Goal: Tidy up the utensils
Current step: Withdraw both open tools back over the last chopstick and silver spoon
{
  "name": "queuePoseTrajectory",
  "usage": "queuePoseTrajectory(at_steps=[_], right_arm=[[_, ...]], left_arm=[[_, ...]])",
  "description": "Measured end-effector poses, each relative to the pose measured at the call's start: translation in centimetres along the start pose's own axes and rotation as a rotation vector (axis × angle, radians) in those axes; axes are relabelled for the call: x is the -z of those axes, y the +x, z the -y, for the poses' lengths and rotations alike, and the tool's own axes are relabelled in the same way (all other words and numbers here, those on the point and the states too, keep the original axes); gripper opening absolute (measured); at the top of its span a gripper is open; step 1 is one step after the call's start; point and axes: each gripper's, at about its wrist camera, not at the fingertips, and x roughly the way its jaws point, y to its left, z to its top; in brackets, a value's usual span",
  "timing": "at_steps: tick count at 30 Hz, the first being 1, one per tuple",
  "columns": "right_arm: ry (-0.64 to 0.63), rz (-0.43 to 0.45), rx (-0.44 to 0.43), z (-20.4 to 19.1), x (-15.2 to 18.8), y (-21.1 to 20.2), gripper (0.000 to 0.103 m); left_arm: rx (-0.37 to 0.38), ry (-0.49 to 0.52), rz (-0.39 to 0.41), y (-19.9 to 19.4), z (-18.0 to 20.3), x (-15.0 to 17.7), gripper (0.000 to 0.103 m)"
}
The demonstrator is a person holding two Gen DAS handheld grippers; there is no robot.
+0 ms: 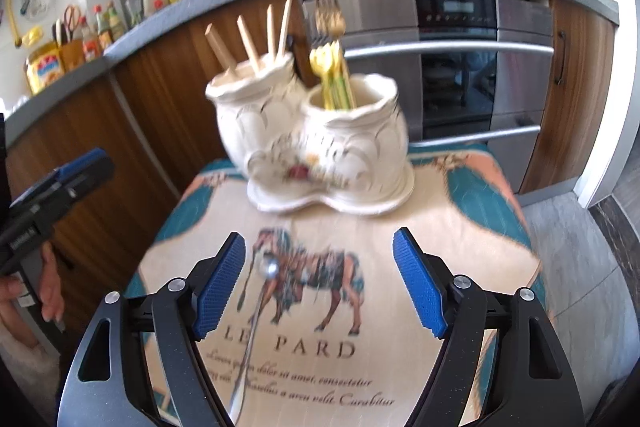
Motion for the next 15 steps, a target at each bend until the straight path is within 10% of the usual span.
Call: queuePoseTrajectory(at_steps=[15], right_arm=[[-0.075,-0.13,0.037,-0.9,3.5,1.8,0.077]], left_arm=[[0.076,0.061,-0.373,4.1,3.8,6.7,0.069]])
